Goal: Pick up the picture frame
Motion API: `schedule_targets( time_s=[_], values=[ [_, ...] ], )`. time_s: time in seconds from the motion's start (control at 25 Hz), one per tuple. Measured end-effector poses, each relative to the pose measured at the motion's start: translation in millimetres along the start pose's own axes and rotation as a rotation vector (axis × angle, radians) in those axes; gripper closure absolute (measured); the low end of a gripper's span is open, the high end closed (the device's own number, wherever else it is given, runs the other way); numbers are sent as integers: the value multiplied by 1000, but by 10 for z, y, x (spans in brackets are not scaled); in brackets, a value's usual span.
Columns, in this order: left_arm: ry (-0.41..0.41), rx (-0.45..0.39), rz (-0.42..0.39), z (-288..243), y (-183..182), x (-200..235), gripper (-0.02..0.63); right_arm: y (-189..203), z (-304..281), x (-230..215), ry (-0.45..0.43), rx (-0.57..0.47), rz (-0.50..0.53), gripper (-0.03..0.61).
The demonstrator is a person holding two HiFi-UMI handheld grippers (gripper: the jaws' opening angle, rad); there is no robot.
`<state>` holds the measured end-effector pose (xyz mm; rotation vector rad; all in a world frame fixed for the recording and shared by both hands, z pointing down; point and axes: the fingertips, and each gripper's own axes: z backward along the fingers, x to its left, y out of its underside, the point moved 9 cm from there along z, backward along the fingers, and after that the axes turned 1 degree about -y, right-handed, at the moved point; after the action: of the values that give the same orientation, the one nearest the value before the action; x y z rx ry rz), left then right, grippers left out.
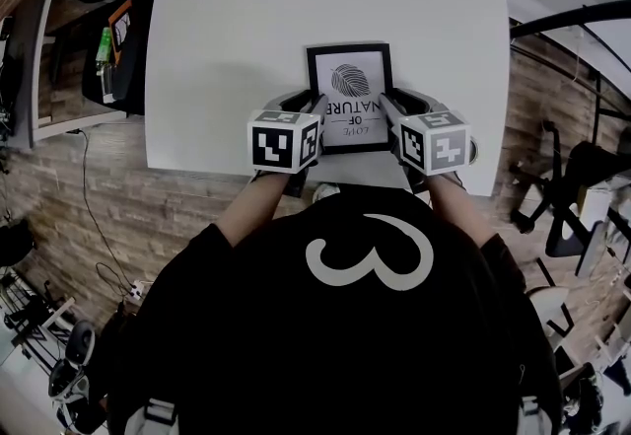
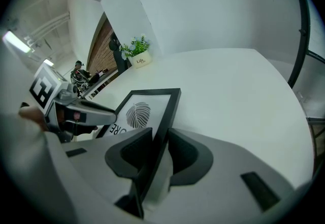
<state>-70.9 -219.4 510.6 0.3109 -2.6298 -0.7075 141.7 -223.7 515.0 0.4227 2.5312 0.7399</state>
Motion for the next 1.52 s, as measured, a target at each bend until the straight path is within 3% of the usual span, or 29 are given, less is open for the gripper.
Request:
schedule_targets(
  time_s=[0.6,1.52],
  values=[
    [-11,7,75,15,-5,20,514,4,-1,20,14,-9,-15,472],
    [19,-72,58,454,39,-99,522,24,435,327,43,-112,16,483]
  ],
)
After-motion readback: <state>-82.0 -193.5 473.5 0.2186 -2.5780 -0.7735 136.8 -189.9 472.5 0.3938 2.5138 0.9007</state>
